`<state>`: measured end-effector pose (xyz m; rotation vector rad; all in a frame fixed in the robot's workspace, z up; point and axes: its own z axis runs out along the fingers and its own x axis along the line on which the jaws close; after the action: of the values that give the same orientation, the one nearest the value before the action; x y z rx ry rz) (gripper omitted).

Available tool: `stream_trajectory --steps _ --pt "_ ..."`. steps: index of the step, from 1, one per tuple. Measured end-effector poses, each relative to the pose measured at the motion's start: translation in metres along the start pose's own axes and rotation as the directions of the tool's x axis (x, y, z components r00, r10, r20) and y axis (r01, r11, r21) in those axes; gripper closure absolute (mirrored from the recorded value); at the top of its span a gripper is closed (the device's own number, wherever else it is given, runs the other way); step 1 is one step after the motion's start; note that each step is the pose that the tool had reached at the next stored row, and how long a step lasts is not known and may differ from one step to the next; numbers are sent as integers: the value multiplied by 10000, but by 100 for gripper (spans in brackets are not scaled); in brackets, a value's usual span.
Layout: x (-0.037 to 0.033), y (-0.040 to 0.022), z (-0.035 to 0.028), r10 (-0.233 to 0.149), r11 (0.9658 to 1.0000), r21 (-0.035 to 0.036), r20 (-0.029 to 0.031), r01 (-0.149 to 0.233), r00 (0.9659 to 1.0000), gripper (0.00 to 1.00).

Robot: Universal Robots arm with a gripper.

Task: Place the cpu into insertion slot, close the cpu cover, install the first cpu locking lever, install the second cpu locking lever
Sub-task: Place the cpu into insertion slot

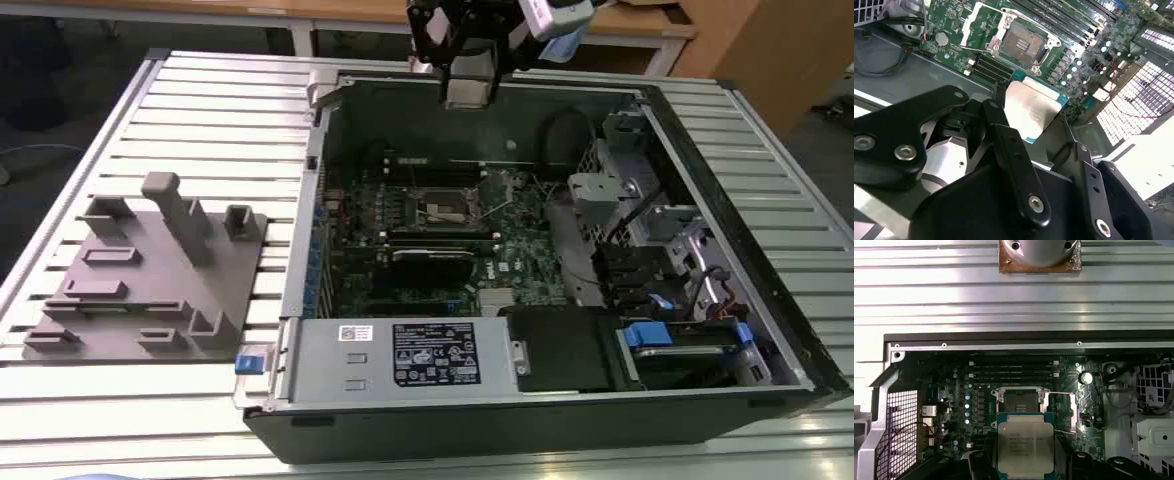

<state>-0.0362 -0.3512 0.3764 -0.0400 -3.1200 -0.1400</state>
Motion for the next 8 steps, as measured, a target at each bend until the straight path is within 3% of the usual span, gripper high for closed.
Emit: stream_trajectory --steps 8 --pt "0 -1 11 0 10000 -2 1 0 10000 46"
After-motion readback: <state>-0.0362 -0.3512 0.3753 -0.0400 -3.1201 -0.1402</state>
